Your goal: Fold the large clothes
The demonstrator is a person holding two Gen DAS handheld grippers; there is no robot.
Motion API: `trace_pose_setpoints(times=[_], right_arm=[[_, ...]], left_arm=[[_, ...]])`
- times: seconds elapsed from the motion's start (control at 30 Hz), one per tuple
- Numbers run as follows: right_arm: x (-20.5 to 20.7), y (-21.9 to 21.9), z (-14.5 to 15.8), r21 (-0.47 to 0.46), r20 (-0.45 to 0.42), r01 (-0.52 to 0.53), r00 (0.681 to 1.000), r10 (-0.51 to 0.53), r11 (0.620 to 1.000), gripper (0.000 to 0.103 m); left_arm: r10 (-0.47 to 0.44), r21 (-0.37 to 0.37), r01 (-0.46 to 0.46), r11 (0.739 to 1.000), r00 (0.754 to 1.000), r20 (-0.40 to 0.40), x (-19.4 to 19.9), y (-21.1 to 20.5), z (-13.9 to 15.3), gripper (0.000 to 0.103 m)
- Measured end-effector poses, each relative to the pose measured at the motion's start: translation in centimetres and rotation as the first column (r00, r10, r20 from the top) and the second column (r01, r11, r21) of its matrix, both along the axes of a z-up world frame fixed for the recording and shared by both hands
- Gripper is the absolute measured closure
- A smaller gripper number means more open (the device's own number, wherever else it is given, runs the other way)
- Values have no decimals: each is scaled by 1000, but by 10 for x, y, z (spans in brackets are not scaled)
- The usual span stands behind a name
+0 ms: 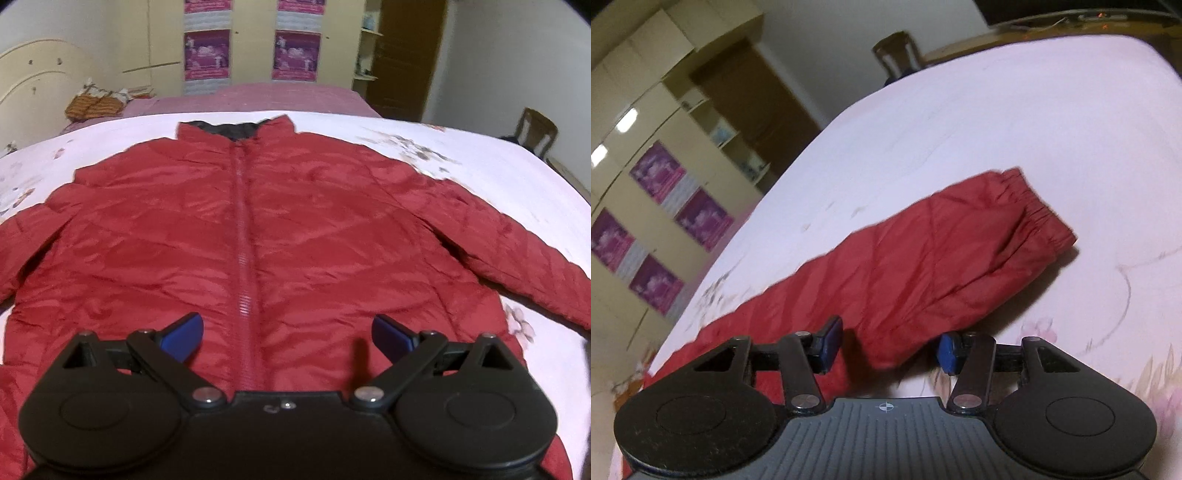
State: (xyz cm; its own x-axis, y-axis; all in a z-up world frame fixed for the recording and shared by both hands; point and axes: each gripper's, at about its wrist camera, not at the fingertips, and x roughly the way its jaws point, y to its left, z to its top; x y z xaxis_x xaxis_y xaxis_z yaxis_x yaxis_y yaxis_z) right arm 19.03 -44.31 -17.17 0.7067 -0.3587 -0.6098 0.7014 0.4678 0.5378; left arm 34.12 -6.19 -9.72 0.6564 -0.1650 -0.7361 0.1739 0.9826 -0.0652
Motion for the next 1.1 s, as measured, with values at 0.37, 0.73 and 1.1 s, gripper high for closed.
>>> trace_pose_setpoints(times=[0.37, 0.73, 1.1], right_arm=[[81, 84, 96, -446, -71, -304, 949, 306, 842, 95], [156, 331, 80, -462, -308, -827, 489, 816, 321, 96], [150, 405, 38, -431, -353, -895, 286, 891, 116, 35]], left_arm=[[172, -75, -169, 983, 985, 25, 19, 80, 10, 18], [301, -137, -298, 945, 954, 0, 11, 144, 12, 22], [260, -233, -262, 937, 965, -40, 16, 156, 2, 11]])
